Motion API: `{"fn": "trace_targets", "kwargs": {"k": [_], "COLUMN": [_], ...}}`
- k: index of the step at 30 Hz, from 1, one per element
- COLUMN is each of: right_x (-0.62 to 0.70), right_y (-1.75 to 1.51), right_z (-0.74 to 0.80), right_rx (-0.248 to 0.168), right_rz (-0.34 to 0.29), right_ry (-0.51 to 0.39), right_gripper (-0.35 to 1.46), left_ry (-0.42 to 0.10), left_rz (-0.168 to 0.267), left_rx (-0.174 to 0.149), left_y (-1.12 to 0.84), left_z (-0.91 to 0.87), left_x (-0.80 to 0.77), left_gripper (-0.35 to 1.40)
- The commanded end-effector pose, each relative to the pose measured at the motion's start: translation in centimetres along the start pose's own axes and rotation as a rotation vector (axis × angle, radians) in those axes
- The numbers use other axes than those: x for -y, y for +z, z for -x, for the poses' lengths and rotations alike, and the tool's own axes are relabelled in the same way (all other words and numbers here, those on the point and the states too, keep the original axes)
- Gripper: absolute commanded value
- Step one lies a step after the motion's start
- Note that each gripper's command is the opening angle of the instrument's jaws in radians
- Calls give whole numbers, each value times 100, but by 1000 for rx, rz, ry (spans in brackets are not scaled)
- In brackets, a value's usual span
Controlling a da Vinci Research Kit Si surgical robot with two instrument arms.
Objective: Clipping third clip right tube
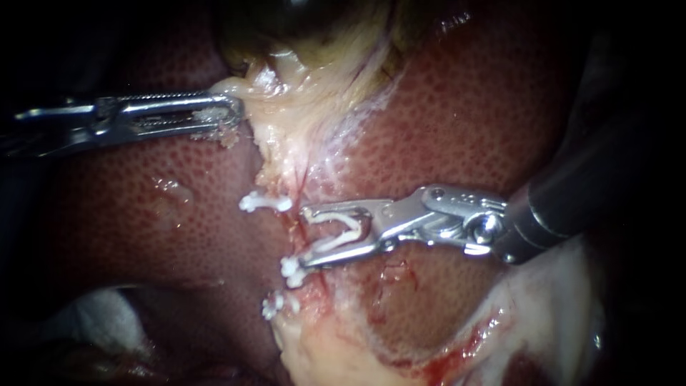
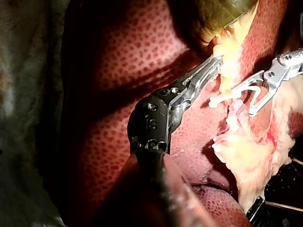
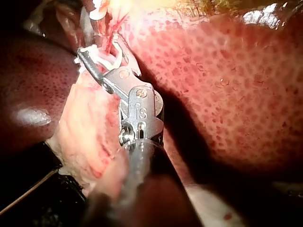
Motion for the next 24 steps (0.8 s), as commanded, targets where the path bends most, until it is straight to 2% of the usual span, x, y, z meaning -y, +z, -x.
{"fn": "trace_targets", "kwargs": {"k": [1,6,11,16,19,24], "right_x": [-2,-11,-15,-15,-14,-7], "right_y": [-4,-7,6,23,28,27], "right_z": [-1,4,11,11,10,11], "right_rx": [-3,2,6,12,0,-50], "right_rz": [8,19,26,13,-7,-72], "right_ry": [1,0,-5,-1,22,83], "right_gripper": [49,49,49,49,49,49], "left_ry": [0,0,0,-1,-1,0], "left_rz": [0,-1,1,0,0,1], "left_rx": [0,0,0,0,0,0], "left_y": [0,0,1,2,2,2], "left_z": [-1,-1,-1,-1,-1,-1], "left_x": [0,-1,-3,-4,-4,-3], "left_gripper": [-35,-35,-35,-35,-35,-35]}}
